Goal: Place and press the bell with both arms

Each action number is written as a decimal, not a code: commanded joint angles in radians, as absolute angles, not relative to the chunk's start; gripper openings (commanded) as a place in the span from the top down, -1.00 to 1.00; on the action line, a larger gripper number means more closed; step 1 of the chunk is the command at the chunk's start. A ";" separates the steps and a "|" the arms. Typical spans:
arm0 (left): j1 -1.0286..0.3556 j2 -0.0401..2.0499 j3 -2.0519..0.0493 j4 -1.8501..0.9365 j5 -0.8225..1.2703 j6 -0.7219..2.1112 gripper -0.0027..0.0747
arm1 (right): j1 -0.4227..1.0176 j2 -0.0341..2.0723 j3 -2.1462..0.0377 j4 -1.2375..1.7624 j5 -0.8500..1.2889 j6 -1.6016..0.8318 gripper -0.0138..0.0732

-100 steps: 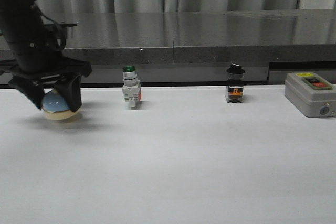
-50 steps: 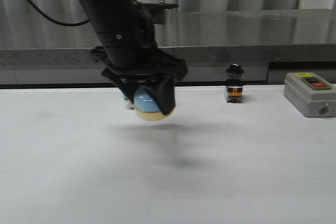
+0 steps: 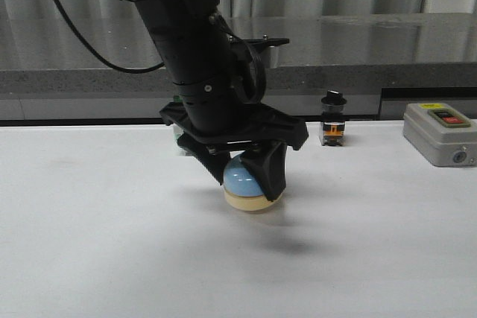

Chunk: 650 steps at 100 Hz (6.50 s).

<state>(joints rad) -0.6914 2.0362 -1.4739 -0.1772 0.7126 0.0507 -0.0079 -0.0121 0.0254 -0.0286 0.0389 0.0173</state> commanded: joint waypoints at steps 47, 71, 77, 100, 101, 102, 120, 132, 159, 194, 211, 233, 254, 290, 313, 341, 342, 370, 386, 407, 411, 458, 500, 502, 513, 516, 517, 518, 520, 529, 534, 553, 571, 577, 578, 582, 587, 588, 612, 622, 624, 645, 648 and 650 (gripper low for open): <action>-0.695 1.950 -1.505 -0.196 0.671 0.042 -0.37 | -0.013 -0.023 0.011 -0.037 -0.041 0.013 0.84; -0.681 1.847 -1.505 -0.190 0.654 0.032 -0.04 | -0.013 -0.023 0.011 -0.037 -0.041 0.013 0.84; -0.671 1.807 -1.496 -0.190 0.644 0.031 0.27 | -0.013 -0.023 0.011 -0.037 -0.041 0.013 0.84; -0.558 1.619 -1.423 -0.188 0.642 0.031 0.98 | -0.013 -0.023 0.011 -0.037 -0.041 0.013 0.84; -0.547 1.606 -1.420 -0.188 0.642 0.031 0.98 | -0.013 -0.023 0.011 -0.037 -0.041 0.013 0.84; -0.542 1.600 -1.416 -0.188 0.639 0.031 0.98 | -0.013 -0.023 0.011 -0.037 -0.041 0.013 0.84; -0.386 1.417 -1.286 -0.188 0.601 0.031 0.98 | -0.013 -0.023 0.011 -0.037 -0.041 0.013 0.84; -0.274 1.296 -1.190 -0.188 0.581 0.031 0.98 | -0.013 -0.023 0.011 -0.037 -0.041 0.013 0.84; -0.113 1.058 -0.985 -0.188 0.526 0.033 0.98 | -0.013 -0.023 0.011 -0.037 -0.041 0.013 0.84; -0.111 0.795 -0.719 -0.219 0.372 0.033 0.98 | -0.013 -0.023 0.011 -0.037 -0.041 0.013 0.84; -0.111 0.661 -0.576 -0.232 0.250 0.033 0.98 | -0.013 -0.023 0.011 -0.037 -0.041 0.013 0.84; -0.111 0.510 -0.415 -0.236 0.163 0.033 0.98 | -0.013 -0.023 0.011 -0.037 -0.041 0.013 0.84; -0.106 0.385 -0.323 -0.242 0.143 0.042 0.98 | -0.013 -0.023 0.011 -0.037 -0.041 0.013 0.84; -0.106 0.207 -0.228 -0.135 0.152 0.042 0.98 | -0.013 -0.023 0.011 -0.037 -0.041 0.013 0.84; -0.096 0.149 -0.148 -0.076 0.102 0.042 0.98 | -0.013 -0.023 0.011 -0.037 -0.041 0.013 0.84; -0.083 0.010 0.027 -0.066 -0.075 0.042 0.98 | -0.013 -0.023 0.011 -0.037 -0.041 0.013 0.84; -0.081 0.001 0.031 -0.068 -0.075 0.042 0.98 | -0.013 -0.023 0.011 -0.037 -0.041 0.013 0.84; -0.070 -0.036 0.043 -0.083 -0.013 0.042 0.98 | -0.013 -0.023 0.011 -0.037 -0.041 0.013 0.84; -0.070 -0.036 0.043 -0.083 -0.013 0.042 0.98 | -0.013 -0.023 0.011 -0.037 -0.041 0.013 0.84; -0.070 -0.036 0.043 -0.083 -0.013 0.042 0.98 | -0.013 -0.023 0.011 -0.037 -0.041 0.013 0.84; -0.070 -0.036 0.043 -0.083 -0.013 0.042 0.98 | -0.013 -0.023 0.011 -0.037 -0.041 0.013 0.84; -0.070 -0.036 0.043 -0.083 -0.013 0.042 0.98 | -0.013 -0.023 0.011 -0.038 -0.190 0.013 0.84; -0.070 -0.036 0.043 -0.083 -0.013 0.042 0.98 | -0.013 -0.023 0.005 -0.036 -0.496 0.013 0.84; -0.070 -0.036 0.043 -0.083 -0.013 0.042 0.98 | -0.013 -0.023 0.000 -0.039 -0.480 0.013 0.84; -0.070 -0.036 0.043 -0.083 -0.013 0.042 0.98 | -0.013 -0.021 -0.068 -0.062 -0.296 0.013 0.84; -0.070 -0.036 0.043 -0.083 -0.013 0.042 0.98 | -0.013 -0.017 -0.091 -0.072 -0.241 0.013 0.84; -0.070 -0.036 0.043 -0.083 -0.013 0.042 0.98 | -0.013 -0.015 -0.103 -0.073 -0.227 0.013 0.84; -0.070 -0.036 0.043 -0.083 -0.013 0.042 0.98 | -0.013 -0.013 -0.109 -0.075 -0.200 0.013 0.84; -0.070 -0.036 0.043 -0.083 -0.013 0.042 0.98 | -0.013 -0.007 -0.127 -0.078 -0.163 0.013 0.84; -0.070 -0.036 0.043 -0.083 -0.013 0.042 0.98 | -0.013 0.030 -0.206 -0.080 -0.049 0.013 0.84; -0.070 -0.036 0.043 -0.083 -0.013 0.042 0.98 | -0.013 0.067 -0.244 -0.080 -0.011 0.013 0.84; -0.070 -0.036 0.043 -0.083 -0.013 0.042 0.98 | -0.013 0.248 -0.389 -0.047 0.103 0.013 0.84; -0.070 -0.036 0.043 -0.083 -0.013 0.042 0.98 | -0.013 0.448 -0.553 0.000 0.268 0.013 0.84; -0.070 -0.036 0.043 -0.083 -0.013 0.042 0.98 | -0.011 0.514 -0.599 0.015 0.311 0.013 0.84; -0.070 -0.036 0.043 -0.083 -0.013 0.042 0.98 | -0.009 0.522 -0.609 0.016 0.313 0.013 0.84; -0.070 -0.036 0.043 -0.083 -0.013 0.042 0.98 | -0.002 0.565 -0.633 0.016 0.327 0.013 0.84; -0.070 -0.036 0.043 -0.083 -0.013 0.042 0.98 | 0.012 0.612 -0.666 0.016 0.337 0.013 0.84; -0.070 -0.036 0.043 -0.083 -0.013 0.042 0.98 | 0.017 0.626 -0.670 0.016 0.340 0.013 0.84; -0.070 -0.036 0.043 -0.083 -0.013 0.042 0.98 | 0.152 0.843 -0.806 0.019 0.450 0.013 0.84; -0.070 -0.036 0.043 -0.083 -0.013 0.042 0.98 | 0.215 0.927 -0.849 0.019 0.465 0.013 0.84; -0.070 -0.036 0.043 -0.083 -0.013 0.042 0.98 | 0.227 0.945 -0.854 0.020 0.466 0.013 0.84; -0.070 -0.036 0.043 -0.083 -0.013 0.042 0.98 | 0.339 1.122 -0.952 0.029 0.517 0.013 0.84; -0.070 -0.036 0.043 -0.083 -0.013 0.042 0.98 | 0.358 1.146 -0.971 0.029 0.523 0.013 0.84; -0.070 -0.036 0.043 -0.083 -0.013 0.042 0.98 | 0.365 1.163 -0.983 0.029 0.530 0.013 0.84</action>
